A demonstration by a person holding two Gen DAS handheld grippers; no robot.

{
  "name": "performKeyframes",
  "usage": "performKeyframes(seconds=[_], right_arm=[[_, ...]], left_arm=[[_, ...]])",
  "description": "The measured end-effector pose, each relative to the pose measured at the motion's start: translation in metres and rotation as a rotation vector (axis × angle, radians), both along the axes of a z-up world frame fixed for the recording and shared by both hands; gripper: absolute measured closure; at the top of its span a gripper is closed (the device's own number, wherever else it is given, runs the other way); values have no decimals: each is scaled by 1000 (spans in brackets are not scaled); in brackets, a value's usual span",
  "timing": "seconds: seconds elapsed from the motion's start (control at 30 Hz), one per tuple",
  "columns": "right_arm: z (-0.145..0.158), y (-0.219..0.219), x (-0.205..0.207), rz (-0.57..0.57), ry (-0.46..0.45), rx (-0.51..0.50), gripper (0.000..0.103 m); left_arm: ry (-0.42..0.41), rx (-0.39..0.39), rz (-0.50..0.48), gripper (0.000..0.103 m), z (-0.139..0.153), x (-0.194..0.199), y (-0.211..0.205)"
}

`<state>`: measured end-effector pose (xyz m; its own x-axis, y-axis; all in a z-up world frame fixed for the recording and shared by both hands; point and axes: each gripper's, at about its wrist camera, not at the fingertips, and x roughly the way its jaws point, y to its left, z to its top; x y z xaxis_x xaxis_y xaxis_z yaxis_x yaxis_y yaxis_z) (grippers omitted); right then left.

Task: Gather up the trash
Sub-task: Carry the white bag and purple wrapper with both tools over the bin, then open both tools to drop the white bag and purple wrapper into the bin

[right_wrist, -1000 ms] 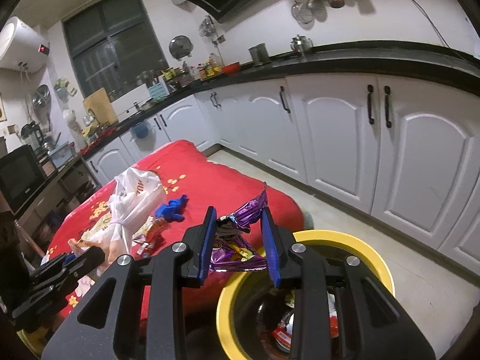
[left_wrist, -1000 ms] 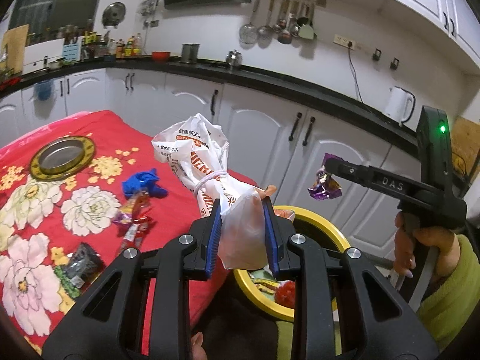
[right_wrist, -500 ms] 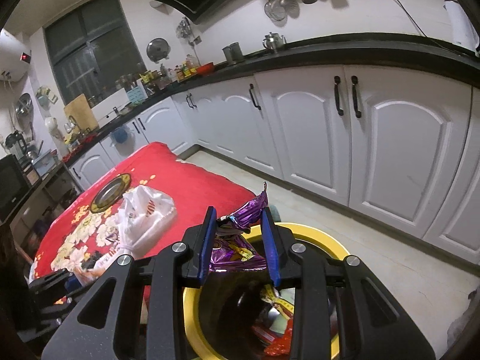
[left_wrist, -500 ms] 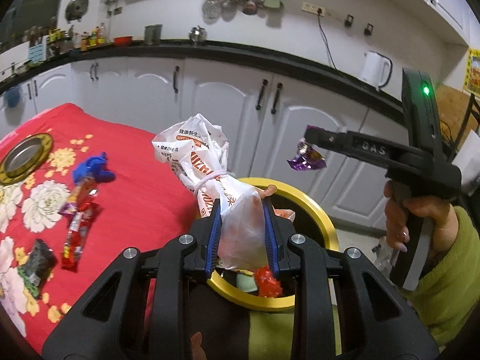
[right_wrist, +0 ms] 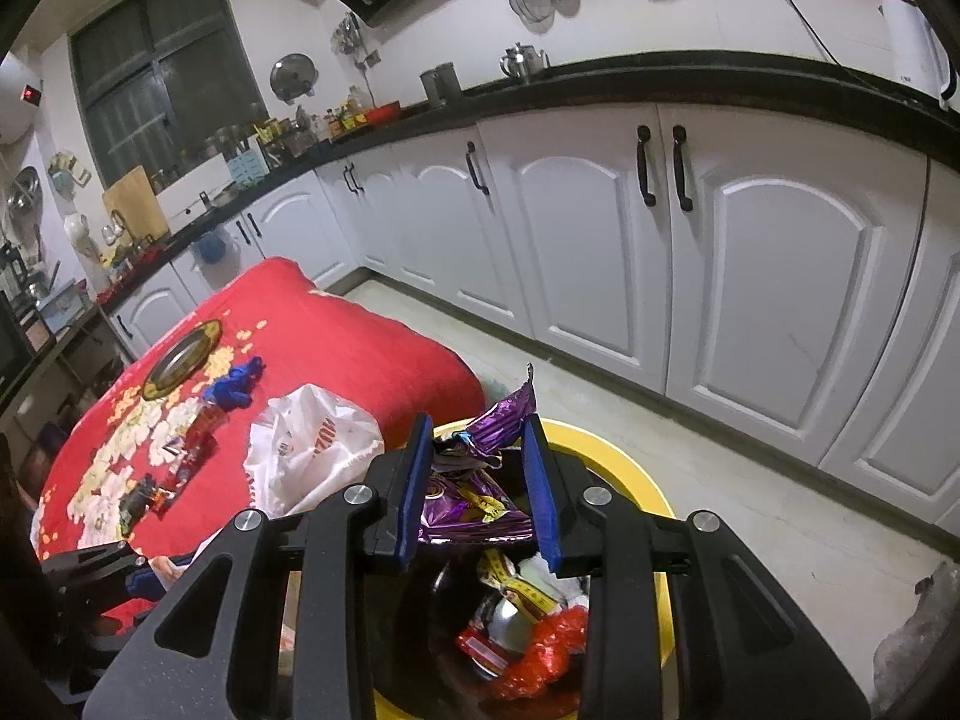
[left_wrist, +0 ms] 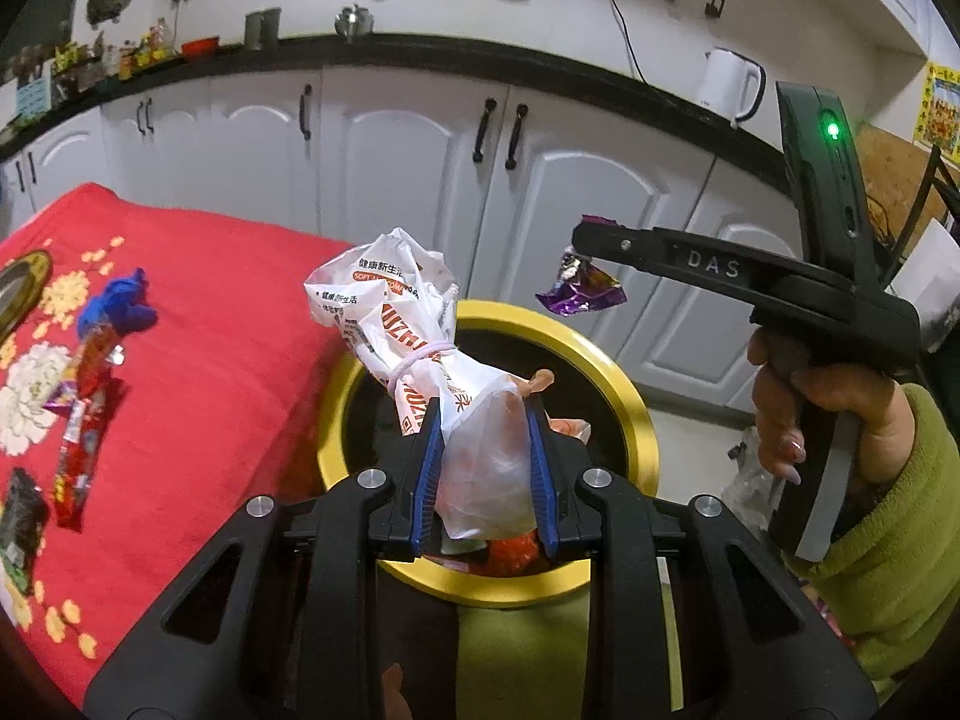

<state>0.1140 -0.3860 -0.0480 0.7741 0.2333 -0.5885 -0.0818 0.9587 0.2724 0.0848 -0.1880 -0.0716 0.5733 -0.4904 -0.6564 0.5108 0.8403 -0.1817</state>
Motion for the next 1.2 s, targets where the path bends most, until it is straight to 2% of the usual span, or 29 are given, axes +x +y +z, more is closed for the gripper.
performKeyframes(seconds=[0.37,0.57,0.83,0.9,0.97,1.07,1.2], right_arm=[[-23,-7,8,6,67,2,74],[-28,-8,10,6,86,8,73],[-32,-10,11,2,103,23,72],[-31,-11,11,-2,104,29,64],[-31,-11,11,-5,101,26,64],[-30,-11,10,-11,96,28,58],[-26,-10,8,-10,86,28,57]], left_arm=[[116,-13,-27,83,-25,15,-10],[138,-11,-26,81,-29,22,-13],[146,-10,-17,73,-31,26,-12],[144,-12,-12,60,-31,25,-10],[140,-18,-2,49,-30,25,-8],[128,-24,19,39,-27,25,-4],[97,-38,55,17,-18,24,6]])
